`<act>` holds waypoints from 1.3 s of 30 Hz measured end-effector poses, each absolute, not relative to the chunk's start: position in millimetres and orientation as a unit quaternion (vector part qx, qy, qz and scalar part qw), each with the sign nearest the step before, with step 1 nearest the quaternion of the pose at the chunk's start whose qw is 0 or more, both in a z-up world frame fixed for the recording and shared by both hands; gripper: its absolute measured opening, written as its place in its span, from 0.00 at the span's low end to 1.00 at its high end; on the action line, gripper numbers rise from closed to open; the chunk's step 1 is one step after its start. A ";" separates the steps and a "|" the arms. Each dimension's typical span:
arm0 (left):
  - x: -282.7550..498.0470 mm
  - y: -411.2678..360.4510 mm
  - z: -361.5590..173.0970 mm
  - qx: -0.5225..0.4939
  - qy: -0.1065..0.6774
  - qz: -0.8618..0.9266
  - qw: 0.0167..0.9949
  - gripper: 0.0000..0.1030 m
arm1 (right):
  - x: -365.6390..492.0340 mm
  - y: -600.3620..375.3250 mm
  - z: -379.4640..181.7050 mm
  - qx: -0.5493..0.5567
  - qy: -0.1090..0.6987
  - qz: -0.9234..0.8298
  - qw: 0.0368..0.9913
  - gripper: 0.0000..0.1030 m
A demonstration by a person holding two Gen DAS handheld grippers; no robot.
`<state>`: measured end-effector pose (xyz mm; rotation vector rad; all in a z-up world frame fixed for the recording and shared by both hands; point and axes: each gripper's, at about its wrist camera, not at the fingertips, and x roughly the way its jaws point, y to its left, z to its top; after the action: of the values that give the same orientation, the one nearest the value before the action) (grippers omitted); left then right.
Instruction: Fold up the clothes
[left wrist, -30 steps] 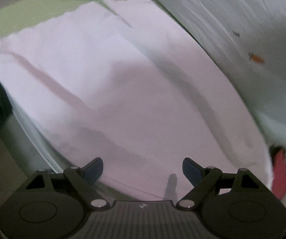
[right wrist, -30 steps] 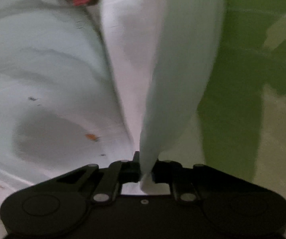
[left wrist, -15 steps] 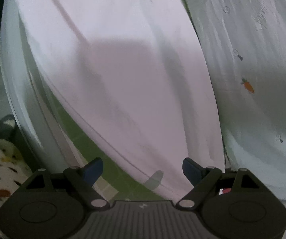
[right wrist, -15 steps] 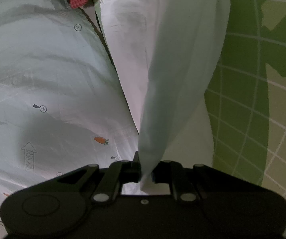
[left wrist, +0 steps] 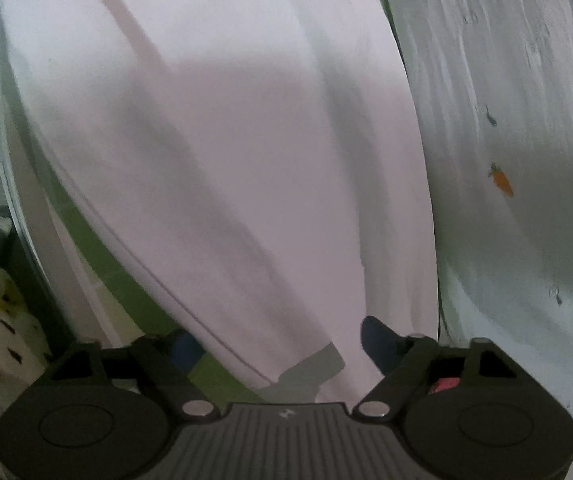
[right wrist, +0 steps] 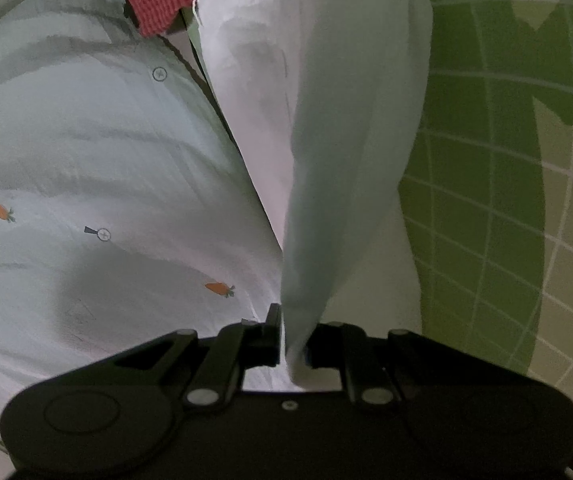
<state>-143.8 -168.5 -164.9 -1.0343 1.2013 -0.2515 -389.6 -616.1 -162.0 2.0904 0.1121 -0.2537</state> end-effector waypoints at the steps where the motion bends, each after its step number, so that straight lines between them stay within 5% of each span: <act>1: -143.7 -162.5 -164.4 -0.466 0.532 -0.102 0.699 0.76 | -391.4 -615.1 -162.0 0.862 0.044 -0.106 0.494 0.12; 12: -126.3 -79.3 -168.1 -0.513 0.457 0.006 0.726 0.53 | -387.6 -613.7 -163.5 0.865 0.016 -0.131 0.484 0.15; 15: -118.9 -69.3 -172.9 -0.520 0.453 0.015 0.724 0.47 | -394.3 -616.4 -164.0 0.859 0.009 -0.146 0.491 0.27; 18: -112.9 -58.1 -173.2 -0.516 0.452 0.030 0.728 0.45 | -401.2 -626.1 -155.1 0.829 0.025 -0.174 0.530 0.56; 28: -83.1 -14.6 -168.9 -0.531 0.417 0.096 0.732 0.45 | -429.2 -633.2 -158.7 0.743 0.075 -0.359 0.560 0.62; 33: -67.2 3.8 -159.3 -0.516 0.402 0.102 0.750 0.43 | -428.8 -634.7 -158.3 0.713 0.074 -0.385 0.581 0.61; 35: -61.2 9.8 -156.5 -0.515 0.400 0.097 0.752 0.23 | -423.8 -632.7 -156.1 0.696 0.080 -0.392 0.596 0.48; 37: -55.8 14.8 -157.2 -0.526 0.400 0.088 0.745 0.05 | -416.6 -630.8 -150.8 0.674 0.093 -0.398 0.615 0.25; 39: -49.9 17.3 -154.1 -0.529 0.395 0.084 0.747 0.02 | -412.2 -629.6 -140.6 0.655 0.093 -0.406 0.631 0.14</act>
<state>-49.9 17.3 -154.1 -1.1564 0.8633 0.1846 -412.2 -629.6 -140.6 1.4986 0.2120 -0.9287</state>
